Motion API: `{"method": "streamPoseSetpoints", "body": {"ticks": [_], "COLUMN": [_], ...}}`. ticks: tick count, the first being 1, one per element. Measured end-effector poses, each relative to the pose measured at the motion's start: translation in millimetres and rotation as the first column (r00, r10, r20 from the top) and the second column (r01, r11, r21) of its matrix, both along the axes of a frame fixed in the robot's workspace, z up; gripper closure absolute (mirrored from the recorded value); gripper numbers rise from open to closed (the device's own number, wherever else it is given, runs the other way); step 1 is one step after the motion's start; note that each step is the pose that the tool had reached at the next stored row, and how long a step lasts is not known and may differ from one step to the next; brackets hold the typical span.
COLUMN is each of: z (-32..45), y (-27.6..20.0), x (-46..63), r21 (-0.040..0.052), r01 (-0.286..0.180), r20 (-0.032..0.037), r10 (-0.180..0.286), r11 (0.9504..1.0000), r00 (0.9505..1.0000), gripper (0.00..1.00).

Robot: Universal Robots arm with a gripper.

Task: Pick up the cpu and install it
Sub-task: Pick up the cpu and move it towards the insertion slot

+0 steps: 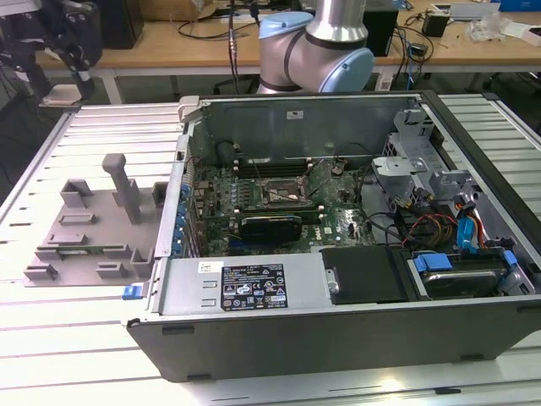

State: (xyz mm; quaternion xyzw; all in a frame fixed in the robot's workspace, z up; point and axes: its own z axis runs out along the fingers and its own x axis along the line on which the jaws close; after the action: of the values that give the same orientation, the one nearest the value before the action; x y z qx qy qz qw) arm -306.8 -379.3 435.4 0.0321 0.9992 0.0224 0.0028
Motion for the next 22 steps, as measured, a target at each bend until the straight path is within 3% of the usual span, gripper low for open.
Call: {"method": "streamPoseSetpoints", "body": {"ticks": [13,22], "z": [0.0,-0.2], "y": [0.0,0.0], "x": [38.5,88.4], "r21": [0.0,0.0], "r01": [0.0,0.0], "r20": [-0.0129,-0.0271], "r10": [0.0,0.0], "r11": [1.0,1.0], "r00": [0.9999,0.9996], "gripper": [0.46,0.46]}}
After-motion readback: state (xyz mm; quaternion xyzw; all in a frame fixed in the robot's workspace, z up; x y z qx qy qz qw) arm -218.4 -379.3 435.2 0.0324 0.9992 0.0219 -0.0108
